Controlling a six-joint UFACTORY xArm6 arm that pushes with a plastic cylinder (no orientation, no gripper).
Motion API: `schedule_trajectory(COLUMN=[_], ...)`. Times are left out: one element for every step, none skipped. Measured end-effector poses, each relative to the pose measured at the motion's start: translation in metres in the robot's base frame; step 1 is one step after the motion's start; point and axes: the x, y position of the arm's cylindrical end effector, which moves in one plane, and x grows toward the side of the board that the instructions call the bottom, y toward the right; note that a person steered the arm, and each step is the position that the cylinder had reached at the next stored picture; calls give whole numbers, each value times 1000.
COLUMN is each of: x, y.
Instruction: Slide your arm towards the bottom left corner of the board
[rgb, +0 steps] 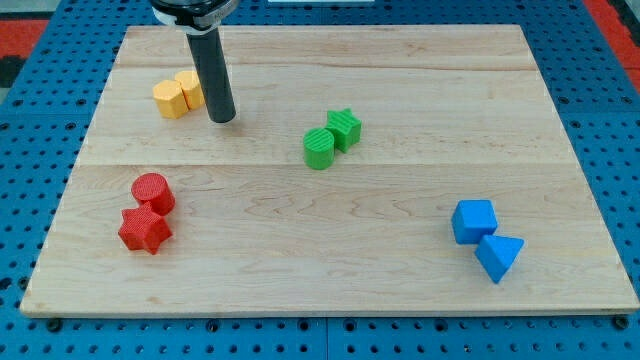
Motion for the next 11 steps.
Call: schedule_trajectory(x=[1, 7, 35, 63, 30, 30, 90, 134, 194, 204, 217], y=[0, -5, 4, -52, -74, -73, -77, -108, -113, -151, -139])
